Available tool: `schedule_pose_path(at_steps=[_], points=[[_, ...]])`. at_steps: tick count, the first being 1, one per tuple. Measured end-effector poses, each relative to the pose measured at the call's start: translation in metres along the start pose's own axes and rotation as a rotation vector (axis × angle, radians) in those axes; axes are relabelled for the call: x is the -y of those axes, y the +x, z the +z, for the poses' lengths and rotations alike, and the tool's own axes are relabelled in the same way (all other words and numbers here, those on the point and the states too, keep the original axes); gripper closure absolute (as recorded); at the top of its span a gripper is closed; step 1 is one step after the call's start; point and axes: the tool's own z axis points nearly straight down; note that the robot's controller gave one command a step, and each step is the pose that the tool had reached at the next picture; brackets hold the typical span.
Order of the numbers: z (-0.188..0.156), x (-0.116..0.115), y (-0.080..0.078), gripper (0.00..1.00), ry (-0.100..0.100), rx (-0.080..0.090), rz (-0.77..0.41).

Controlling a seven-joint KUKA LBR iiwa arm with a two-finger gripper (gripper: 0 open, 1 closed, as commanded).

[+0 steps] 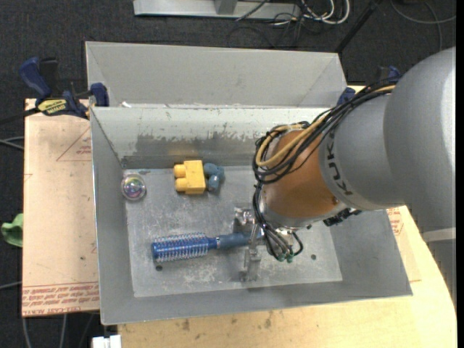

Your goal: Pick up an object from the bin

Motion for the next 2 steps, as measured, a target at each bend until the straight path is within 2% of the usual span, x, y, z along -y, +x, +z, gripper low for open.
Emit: schedule_pose_path(at_steps=[1, 2], points=[[-0.0355, 0.0000, 0.0047, 0.00, 0.001, 0.008, 0.053], [-0.0342, 0.0012, 0.0026, 0.00, 0.002, 0.007, 0.071]])
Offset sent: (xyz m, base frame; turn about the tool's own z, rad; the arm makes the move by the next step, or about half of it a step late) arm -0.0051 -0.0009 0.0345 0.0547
